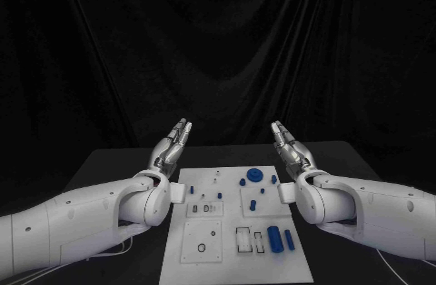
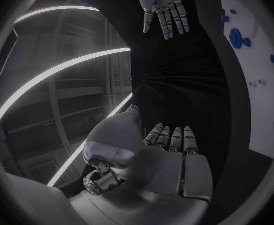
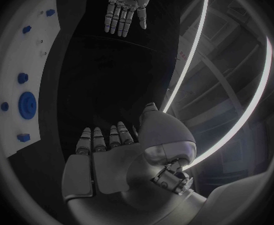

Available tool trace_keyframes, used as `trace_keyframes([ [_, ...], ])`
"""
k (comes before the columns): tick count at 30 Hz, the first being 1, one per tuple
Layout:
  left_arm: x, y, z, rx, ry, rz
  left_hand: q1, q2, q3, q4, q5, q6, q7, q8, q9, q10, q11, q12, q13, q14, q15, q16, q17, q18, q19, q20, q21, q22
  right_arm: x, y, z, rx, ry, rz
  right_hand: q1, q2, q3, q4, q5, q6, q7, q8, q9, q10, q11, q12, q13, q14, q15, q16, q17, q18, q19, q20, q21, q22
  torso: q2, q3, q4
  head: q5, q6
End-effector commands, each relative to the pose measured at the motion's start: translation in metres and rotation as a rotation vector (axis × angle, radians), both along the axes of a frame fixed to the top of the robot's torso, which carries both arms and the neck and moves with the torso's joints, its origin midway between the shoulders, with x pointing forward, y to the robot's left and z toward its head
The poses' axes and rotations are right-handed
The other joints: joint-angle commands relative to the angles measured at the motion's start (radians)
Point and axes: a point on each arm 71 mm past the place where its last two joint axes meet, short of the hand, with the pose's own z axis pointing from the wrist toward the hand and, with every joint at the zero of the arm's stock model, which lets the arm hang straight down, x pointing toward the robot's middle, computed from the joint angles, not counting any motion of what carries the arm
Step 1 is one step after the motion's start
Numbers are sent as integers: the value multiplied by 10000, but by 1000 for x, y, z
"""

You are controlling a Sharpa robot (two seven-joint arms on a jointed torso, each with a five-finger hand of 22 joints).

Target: Assemble the parts on the task board

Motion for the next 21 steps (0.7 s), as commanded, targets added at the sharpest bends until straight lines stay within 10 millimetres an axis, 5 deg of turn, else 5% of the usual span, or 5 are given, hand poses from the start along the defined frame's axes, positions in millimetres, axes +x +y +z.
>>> trace_keyframes([
  [1,0,-5,13,-1600,-1179,-1003,194,55,-8,80,57,88,-17,66,10,-1,-73,-35,-13,14,-1019,-36,-9,173,8,-755,-35,-15,0,1,1,558,-1,204,161,10,-67,24,29,39,36,34,10,-25,35,27,5,-3,-2286,-38,-15,144,-3,-1057,-32,-16,-2,3,3,2,-2],
  [14,3,0,10,-2317,-1028,-1903,973,25,126,64,1101,273,72,88,30,-1,67,-35,-13,14,-731,-36,-9,494,8,-160,-35,-15,7,-9,-2,748,132,402,766,-220,45,11,147,324,644,80,51,-40,662,-43,-13,-3,-1564,-38,-15,148,-3,-345,-32,-16,-21,1,-19,103,-345],
  [17,1,3,10,-2491,-829,-2188,1804,-32,360,69,2285,507,382,132,63,-1,467,-35,-13,14,-210,-36,-9,546,8,396,-35,-15,8,-10,-1,882,119,564,1510,-296,284,-238,1391,367,1058,88,60,-40,1060,-36,-13,-3,-654,-38,-15,34,-3,275,-32,-16,-27,0,-14,111,-429],
  [19,-2,6,10,-2566,-659,-2377,2942,-297,613,-311,3671,400,417,118,53,-1,722,-35,-13,14,367,-36,-9,656,8,1119,-35,-15,9,-12,1,924,81,688,2123,-445,394,-360,1937,979,1250,307,171,-8,1485,207,47,98,854,148,113,-563,43,1194,18,24,-19,1,-18,84,-457],
  [21,-5,12,12,-2543,-546,-2505,3255,-435,549,-347,3889,498,369,143,66,13,1195,-27,-6,14,653,-36,-9,805,8,1585,-35,-15,12,-13,7,859,-67,851,2541,-550,422,-473,2056,1513,1457,643,276,278,2464,1034,236,470,1238,644,357,-688,251,1486,180,138,-22,-2,-15,28,-557],
])
